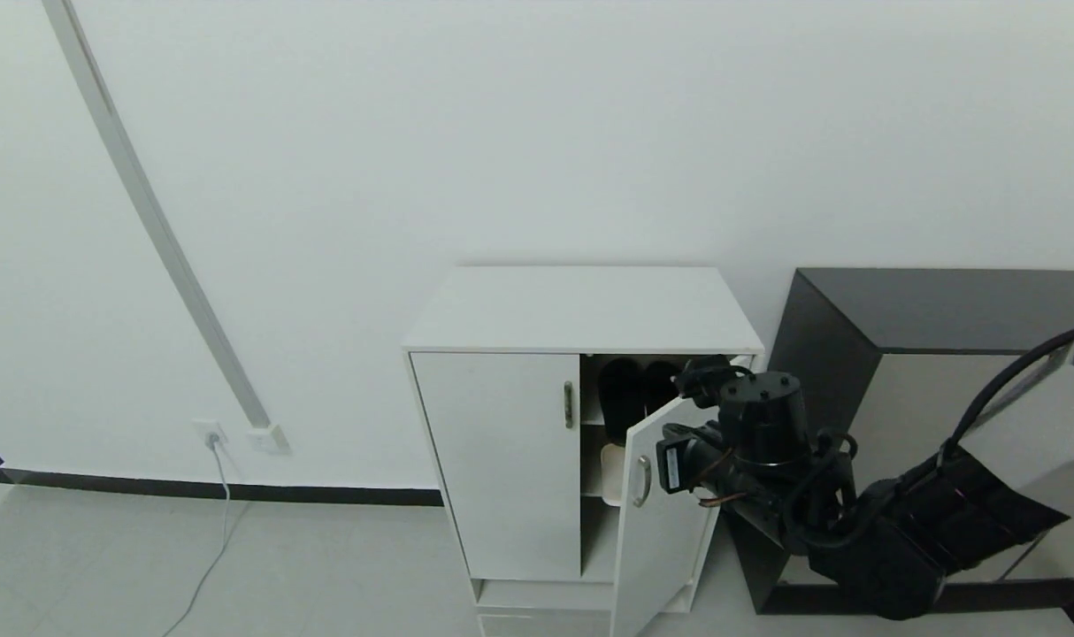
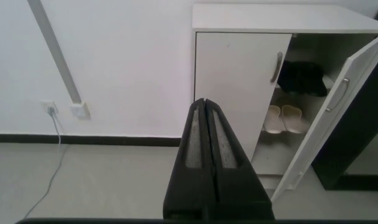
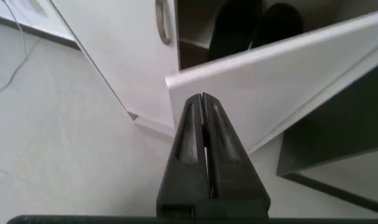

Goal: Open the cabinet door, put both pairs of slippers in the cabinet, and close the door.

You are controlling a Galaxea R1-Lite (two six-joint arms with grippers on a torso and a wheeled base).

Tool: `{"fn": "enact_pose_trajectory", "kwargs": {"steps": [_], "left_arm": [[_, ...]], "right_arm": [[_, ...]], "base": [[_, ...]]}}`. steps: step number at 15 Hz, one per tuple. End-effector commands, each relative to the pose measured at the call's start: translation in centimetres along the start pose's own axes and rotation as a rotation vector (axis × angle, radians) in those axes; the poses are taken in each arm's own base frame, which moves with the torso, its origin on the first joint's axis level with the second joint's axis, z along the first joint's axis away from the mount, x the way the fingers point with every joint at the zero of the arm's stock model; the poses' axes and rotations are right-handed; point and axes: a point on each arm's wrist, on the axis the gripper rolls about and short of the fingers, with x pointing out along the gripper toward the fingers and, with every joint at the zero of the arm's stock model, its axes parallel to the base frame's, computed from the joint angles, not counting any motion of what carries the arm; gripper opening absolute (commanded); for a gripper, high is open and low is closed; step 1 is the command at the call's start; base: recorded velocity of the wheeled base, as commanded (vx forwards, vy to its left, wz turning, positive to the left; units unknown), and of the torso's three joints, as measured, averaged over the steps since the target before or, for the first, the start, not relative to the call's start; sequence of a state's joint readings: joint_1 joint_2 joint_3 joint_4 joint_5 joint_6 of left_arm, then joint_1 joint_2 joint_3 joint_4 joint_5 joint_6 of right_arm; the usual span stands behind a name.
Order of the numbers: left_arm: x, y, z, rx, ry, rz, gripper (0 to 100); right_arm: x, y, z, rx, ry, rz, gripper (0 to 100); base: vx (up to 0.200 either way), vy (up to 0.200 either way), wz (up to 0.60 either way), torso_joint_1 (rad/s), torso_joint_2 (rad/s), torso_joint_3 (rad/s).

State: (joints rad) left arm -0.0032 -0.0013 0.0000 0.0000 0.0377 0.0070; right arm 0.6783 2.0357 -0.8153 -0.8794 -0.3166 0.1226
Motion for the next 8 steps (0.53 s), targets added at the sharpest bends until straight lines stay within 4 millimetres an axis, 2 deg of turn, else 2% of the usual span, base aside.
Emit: {"fn": "enact_pose_trajectory", "kwargs": {"steps": [1,5,8], "left_arm": [[0.0,0.0,0.0,0.001,0.001,-0.001,0],[0.0,0.0,0.0,0.001,0.001,-0.001,0],[0.0,0.0,0.0,0.001,0.001,-0.001,0]], "right_arm": [[-1.4,-0.6,-1.6,-0.007,0.020,0.010,0],[-3.8,-1.6,-4.4,-0.021,0.062,0.014,0],[-5.0,-1.9,-5.7,-0.022,0.054,0.022,0]], "base": [[0.200,0.000,0.00,-0.022,0.00,0.007],[0.200,0.000,0.00,0.008,0.01,0.008],[0.000,0.000,0.00,0.000,0.00,0.000]]}}
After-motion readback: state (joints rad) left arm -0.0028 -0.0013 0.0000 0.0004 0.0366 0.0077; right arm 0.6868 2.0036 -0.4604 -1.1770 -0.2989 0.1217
